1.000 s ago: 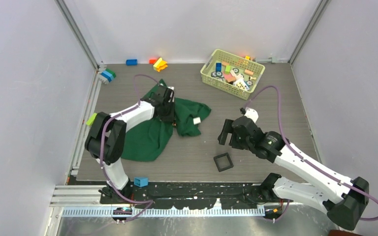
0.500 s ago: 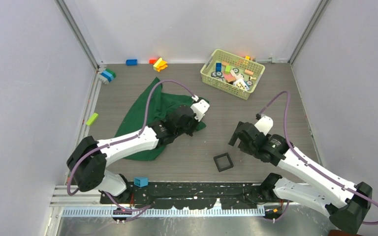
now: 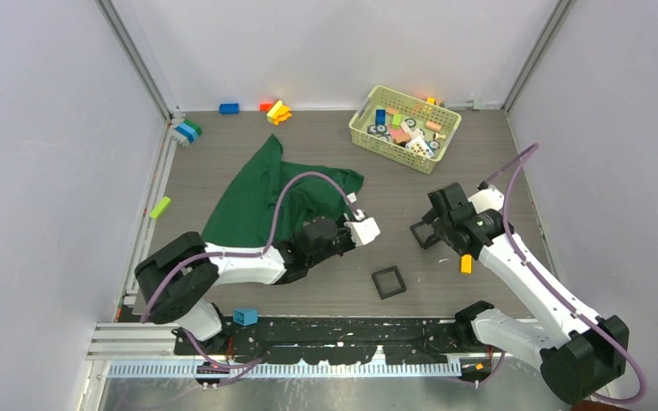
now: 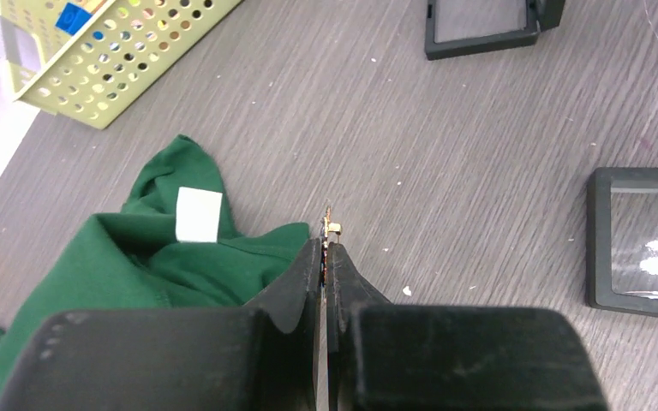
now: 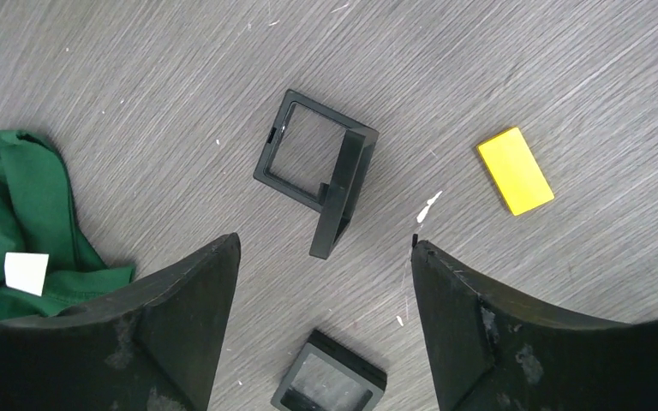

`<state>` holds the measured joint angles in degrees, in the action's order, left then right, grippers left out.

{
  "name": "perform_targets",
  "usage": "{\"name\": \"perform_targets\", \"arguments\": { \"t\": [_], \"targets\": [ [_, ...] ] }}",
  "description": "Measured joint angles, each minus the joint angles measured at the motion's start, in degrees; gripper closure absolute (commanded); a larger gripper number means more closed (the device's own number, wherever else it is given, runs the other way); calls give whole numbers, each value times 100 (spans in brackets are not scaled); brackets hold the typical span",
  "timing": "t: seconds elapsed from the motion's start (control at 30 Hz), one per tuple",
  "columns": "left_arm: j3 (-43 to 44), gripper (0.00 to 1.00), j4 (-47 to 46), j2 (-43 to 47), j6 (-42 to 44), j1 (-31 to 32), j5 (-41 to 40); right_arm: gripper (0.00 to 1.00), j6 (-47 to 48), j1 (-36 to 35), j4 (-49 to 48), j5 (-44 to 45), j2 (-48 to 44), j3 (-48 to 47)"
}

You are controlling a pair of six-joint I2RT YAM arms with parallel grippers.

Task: Remove the brooch from the garment

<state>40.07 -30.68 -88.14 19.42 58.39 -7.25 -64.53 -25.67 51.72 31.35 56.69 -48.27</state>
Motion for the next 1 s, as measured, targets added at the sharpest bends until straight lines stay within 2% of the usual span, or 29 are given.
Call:
{"name": "perform_targets", "arguments": {
  "t": [0.37,0.43,0.6,0.7,0.77,0.9,1.0],
  "targets": [
    [-199,100,-1169,-227,315,0,527,36,61,450,-573,-588,664,107],
    [-258,100,-1246,-229,334,0,568,37,52,474,-640,-651,730,127],
    [-337,100,-1279,-212,339,0,741,47,24,514,-741,-765,872,170],
    [-348,100,-1270,-125,339,0,887,49,11,529,-796,-813,964,227],
    [-348,100,-1257,-39,343,0,988,53,11,529,-804,-841,1012,284],
    [-348,100,-1250,24,352,0,1182,74,57,544,-804,-953,1071,398],
    [-363,100,-1231,24,398,0,1344,82,197,555,-802,-1115,1088,433]
  ]
}}
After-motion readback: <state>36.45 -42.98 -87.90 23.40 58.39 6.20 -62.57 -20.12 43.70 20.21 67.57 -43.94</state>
